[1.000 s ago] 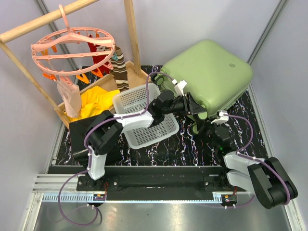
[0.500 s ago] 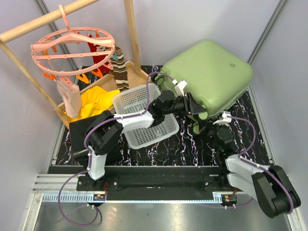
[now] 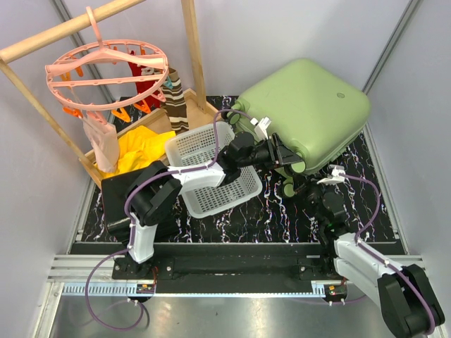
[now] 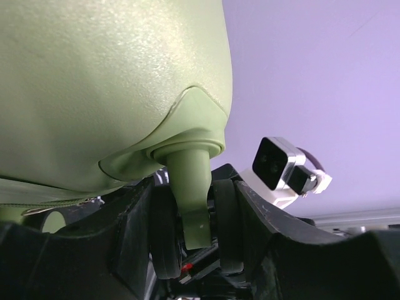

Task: Open, take out, and arrange the luggage
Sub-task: Unzip the luggage

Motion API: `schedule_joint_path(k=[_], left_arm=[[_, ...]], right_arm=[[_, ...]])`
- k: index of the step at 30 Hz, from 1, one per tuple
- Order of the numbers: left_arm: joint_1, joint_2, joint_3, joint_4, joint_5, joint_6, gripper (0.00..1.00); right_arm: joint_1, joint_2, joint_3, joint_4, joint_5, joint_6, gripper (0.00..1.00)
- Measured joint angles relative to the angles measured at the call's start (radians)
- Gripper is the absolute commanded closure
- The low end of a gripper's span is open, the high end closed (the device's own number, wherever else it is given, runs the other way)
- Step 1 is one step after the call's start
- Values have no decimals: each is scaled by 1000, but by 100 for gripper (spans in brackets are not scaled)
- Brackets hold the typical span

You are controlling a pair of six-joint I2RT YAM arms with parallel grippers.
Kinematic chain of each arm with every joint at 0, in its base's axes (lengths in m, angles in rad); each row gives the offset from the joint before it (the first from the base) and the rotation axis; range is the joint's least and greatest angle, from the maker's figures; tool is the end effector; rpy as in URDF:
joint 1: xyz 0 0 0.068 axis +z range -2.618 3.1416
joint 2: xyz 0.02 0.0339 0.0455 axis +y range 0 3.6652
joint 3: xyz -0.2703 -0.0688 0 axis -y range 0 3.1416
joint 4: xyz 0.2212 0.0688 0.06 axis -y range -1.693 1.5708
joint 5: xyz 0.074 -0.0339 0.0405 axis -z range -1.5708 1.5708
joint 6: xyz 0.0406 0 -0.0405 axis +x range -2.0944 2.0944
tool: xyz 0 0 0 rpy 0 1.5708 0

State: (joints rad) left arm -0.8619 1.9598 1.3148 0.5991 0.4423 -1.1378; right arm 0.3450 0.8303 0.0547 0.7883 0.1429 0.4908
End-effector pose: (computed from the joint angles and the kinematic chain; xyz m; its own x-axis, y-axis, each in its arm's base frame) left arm 0.2771 -0.3498 0.2735 -0.8879 -0.2248 -0.4013 0.3775 0.1423 -0.9150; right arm 0.1448 0.0459 0.2024 -0.0841 0.4655 -0.8810 -0.1827 0.8620 0.4729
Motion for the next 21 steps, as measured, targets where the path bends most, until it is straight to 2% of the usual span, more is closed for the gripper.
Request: schedule_joint_path(k=[2, 9, 21], left_arm=[[0, 4, 0, 7, 1, -22, 100], [-2, 11, 0, 31, -2, -95, 100], [-6, 22, -16, 82, -14, -136, 100]], right_arm=[[0, 5, 0, -1, -11, 0, 62], [0, 67, -2, 27, -29, 5, 58], [3, 145, -13, 129, -23, 59, 59]])
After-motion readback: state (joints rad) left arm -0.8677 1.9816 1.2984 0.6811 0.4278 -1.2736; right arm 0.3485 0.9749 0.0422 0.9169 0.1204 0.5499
